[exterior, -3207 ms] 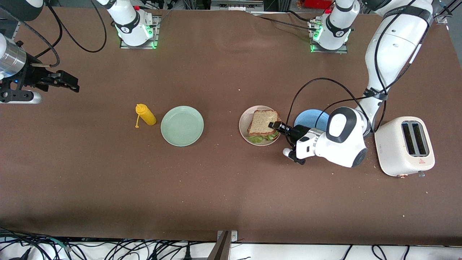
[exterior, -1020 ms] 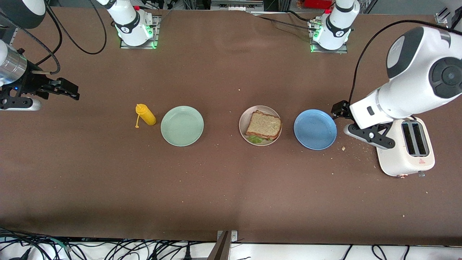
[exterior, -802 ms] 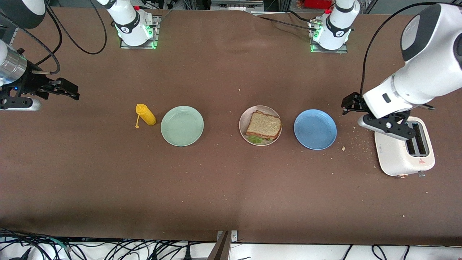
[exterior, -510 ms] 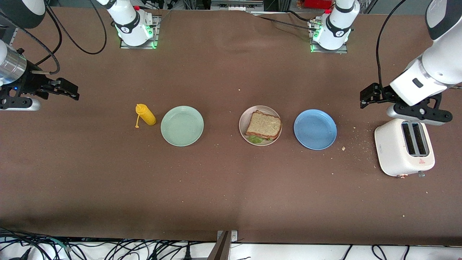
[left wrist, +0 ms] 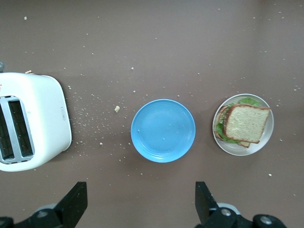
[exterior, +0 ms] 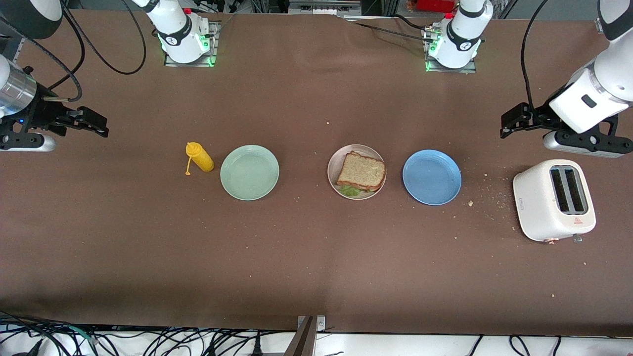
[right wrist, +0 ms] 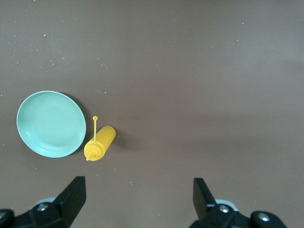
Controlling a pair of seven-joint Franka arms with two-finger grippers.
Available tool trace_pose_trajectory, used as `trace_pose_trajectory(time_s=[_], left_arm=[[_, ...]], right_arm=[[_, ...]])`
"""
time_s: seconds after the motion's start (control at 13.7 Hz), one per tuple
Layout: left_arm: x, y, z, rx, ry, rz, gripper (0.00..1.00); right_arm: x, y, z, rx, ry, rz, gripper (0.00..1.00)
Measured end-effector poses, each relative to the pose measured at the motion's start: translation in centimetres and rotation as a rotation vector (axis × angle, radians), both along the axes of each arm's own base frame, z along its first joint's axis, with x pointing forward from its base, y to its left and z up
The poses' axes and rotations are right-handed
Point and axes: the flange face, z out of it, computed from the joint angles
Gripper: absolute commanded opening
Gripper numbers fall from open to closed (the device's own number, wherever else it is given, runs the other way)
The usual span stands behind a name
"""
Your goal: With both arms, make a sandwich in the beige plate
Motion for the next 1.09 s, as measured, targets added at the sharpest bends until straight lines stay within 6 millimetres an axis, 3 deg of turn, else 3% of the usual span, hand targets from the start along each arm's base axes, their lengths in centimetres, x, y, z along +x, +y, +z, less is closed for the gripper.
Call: trace_pose_trajectory(time_s=[0.58,0.87,1.09], left_arm=[[-0.6,1.0,0.6,0.034,-0.007,0.016,1.00],[-0.7,2.9,0.9,0.039,-0.009,0.052,1.00],[-0.8,2.5,0.8,0.039,-0.003,0.046,1.00]], right_arm=[[0.0,0.0,0.0,0.000,0.000,-0.001,1.00],[0.0,-0.1,0.0,0.000,0.000,-0.001,1.00],[0.0,-0.1,0.0,0.000,0.000,-0.001,1.00]])
